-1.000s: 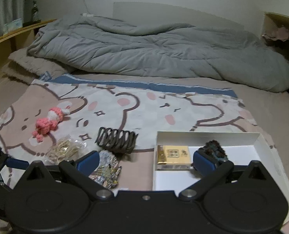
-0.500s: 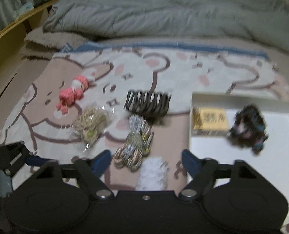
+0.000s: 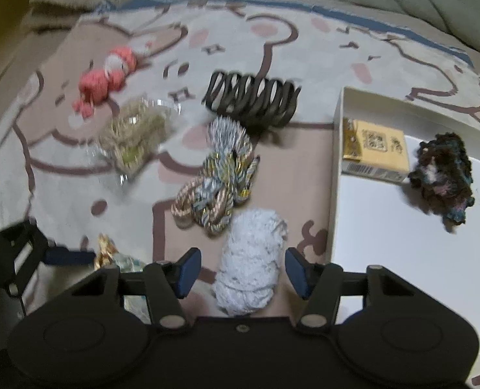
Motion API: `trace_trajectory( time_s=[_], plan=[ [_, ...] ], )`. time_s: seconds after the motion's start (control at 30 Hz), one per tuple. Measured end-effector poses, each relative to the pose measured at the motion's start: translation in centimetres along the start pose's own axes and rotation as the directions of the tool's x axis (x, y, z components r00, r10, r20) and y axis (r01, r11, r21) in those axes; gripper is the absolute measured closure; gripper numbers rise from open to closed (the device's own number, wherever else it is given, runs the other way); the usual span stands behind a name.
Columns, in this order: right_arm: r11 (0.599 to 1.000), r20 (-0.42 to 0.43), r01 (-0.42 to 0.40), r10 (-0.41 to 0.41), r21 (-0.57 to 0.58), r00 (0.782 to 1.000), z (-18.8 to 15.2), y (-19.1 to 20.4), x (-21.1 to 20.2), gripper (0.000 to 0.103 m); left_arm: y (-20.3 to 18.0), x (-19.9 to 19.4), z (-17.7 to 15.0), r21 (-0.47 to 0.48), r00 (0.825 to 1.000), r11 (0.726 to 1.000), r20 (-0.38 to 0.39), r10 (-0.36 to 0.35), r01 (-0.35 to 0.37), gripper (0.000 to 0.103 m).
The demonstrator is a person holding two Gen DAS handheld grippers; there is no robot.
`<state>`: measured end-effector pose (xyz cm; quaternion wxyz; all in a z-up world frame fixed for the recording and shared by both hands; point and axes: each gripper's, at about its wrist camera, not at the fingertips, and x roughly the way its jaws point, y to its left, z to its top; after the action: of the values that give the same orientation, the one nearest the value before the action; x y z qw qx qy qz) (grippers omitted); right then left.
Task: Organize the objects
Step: 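Grasp the white lace scrunchie with the right tool while the left tool grasps the blue floral pouch, then lift the white lace scrunchie toward the box with the right tool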
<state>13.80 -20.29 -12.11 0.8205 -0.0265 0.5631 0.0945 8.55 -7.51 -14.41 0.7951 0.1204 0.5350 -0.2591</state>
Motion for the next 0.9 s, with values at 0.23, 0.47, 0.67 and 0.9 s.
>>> trace_trajectory(
  time_s=[0.23,0.47,0.67,0.9],
  plan=[
    [0.998,-0.066,0.041,-0.044,-0.051,0.997,-0.4,0.4,2.0,0.055,-1.0,1.3,0.0,0.054,1.0,0.998,-0.009,0.027,-0.026,0.002],
    [0.997,-0.047,0.047,-0.05,-0.067,0.998,-0.4,0.2,1.8,0.061,-0.4,0.8,0.1,0.038,1.0,0.999,0.003,0.013,-0.013,0.014],
    [0.997,0.044,0.058,-0.055,-0.058,0.998,-0.2,-0.1,-0.6,0.063,0.4,-0.9,0.5,-0.002,1.0,1.0,0.028,0.014,-0.014,0.016],
    [1.0,0.169,0.025,-0.022,-0.013,0.985,-0.3,-0.9,-4.6,0.063,0.9,-4.1,1.8,-0.084,0.992,0.996,0.124,0.035,-0.024,0.016]
  ],
)
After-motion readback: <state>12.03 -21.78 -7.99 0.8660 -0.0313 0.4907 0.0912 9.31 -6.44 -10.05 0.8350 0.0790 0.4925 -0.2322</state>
